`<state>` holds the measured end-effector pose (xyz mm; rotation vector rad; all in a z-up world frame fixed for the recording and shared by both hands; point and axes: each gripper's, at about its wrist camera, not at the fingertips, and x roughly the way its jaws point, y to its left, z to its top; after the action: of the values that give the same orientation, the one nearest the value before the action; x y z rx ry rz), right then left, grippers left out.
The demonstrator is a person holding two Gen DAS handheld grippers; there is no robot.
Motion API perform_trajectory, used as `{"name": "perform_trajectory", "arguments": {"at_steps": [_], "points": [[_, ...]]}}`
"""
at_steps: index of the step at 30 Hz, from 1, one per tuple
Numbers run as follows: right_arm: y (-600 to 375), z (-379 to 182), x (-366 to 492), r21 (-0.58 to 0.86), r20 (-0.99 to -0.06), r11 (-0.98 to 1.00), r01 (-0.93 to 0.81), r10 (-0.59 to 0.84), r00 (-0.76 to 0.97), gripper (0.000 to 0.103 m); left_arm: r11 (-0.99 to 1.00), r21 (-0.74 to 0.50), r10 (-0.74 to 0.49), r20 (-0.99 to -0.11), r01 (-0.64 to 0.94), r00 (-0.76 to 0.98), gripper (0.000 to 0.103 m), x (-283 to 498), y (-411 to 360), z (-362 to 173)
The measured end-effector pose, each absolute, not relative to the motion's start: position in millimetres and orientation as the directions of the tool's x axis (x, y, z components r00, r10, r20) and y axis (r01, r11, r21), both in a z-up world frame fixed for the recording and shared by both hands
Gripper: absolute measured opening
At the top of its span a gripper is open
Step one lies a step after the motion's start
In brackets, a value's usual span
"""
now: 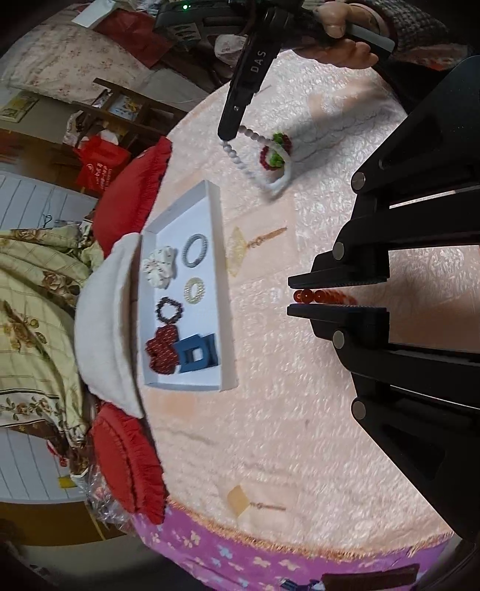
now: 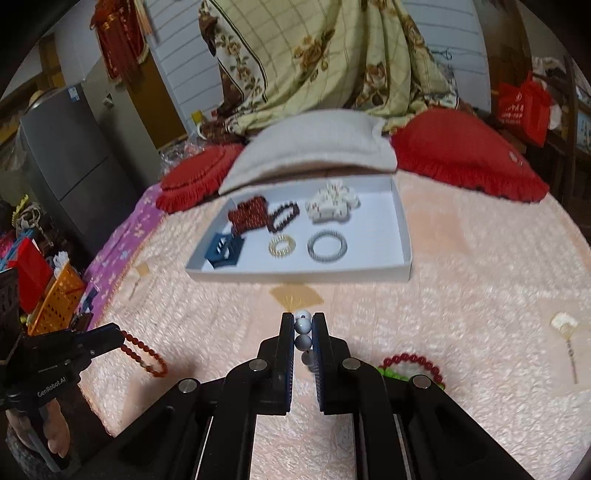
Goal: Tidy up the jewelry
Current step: 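Carry the red bracelet into the tray with left tool while right carries white pearl bracelet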
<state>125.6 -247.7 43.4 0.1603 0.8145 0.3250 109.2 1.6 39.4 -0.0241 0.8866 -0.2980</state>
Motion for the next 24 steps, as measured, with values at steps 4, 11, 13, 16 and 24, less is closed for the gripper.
{"name": "perform_trajectory", "arguments": {"at_steps": [4, 11, 13, 16, 24], "points": [[-249, 62, 129, 0.249, -0.668, 0.941, -0.23, 0.338, 0.663, 0.009, 0.958, -0.121, -0.261, -0.742, 0.259, 0.617, 0.006, 114, 6, 62], [-244, 87, 154, 0.214, -0.655, 0.948, -0.238, 0.32, 0.685, 0.009, 0.957, -0.064, -0.234, -0.741, 0.282, 0.629, 0.006, 148, -6, 82], [-243, 91, 164, 0.2, -0.658, 0.951, -0.235, 0.308, 0.687, 0.009, 0.958, -0.061, -0.229, -0.748, 0.279, 0.623, 0.006, 163, -11, 83], [-240, 94, 181, 0.177, -0.665, 0.957, -0.23, 0.289, 0.688, 0.009, 0.958, -0.07, -0.234, -0.752, 0.278, 0.616, 0.006, 185, -18, 83], [-228, 82, 239, 0.124, -0.708, 0.972, -0.199, 0.227, 0.668, 0.009, 0.962, -0.044, -0.198, -0.791, 0.269, 0.578, 0.006, 254, -49, 61]]}}
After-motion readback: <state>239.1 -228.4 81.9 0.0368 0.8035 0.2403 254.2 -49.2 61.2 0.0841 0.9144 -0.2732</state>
